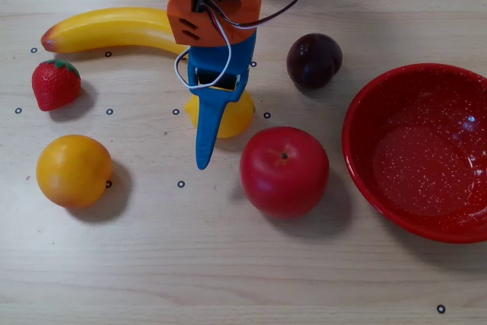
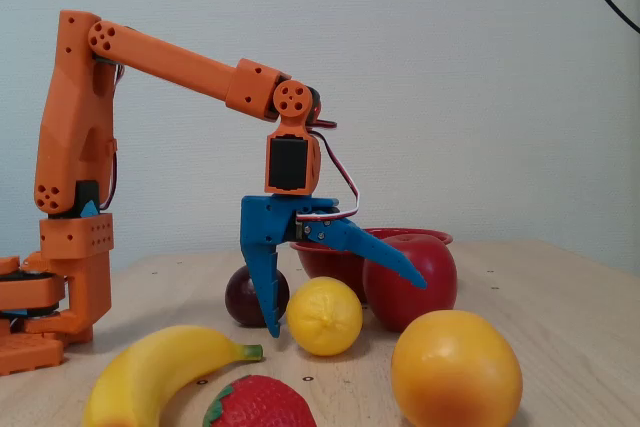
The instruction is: Put the lemon in the red bowl.
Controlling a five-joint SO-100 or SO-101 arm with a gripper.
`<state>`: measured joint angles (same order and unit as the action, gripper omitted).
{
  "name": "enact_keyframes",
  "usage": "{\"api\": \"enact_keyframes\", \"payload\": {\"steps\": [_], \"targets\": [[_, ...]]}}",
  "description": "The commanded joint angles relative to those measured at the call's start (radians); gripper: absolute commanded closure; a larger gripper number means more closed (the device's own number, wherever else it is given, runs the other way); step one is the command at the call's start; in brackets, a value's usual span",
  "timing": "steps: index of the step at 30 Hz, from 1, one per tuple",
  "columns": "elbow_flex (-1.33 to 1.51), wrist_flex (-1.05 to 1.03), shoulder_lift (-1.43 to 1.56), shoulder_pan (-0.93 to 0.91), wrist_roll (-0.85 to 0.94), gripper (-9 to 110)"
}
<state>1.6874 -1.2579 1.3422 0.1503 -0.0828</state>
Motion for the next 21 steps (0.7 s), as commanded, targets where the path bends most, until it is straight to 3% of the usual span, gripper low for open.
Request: {"api": "enact_keyframes", "payload": {"steps": [1, 21], "targets": [[-0.084, -0.035, 0.035, 0.044, 0.028, 38], [-0.078, -0.049, 0.032, 0.060, 0.018, 49]]}}
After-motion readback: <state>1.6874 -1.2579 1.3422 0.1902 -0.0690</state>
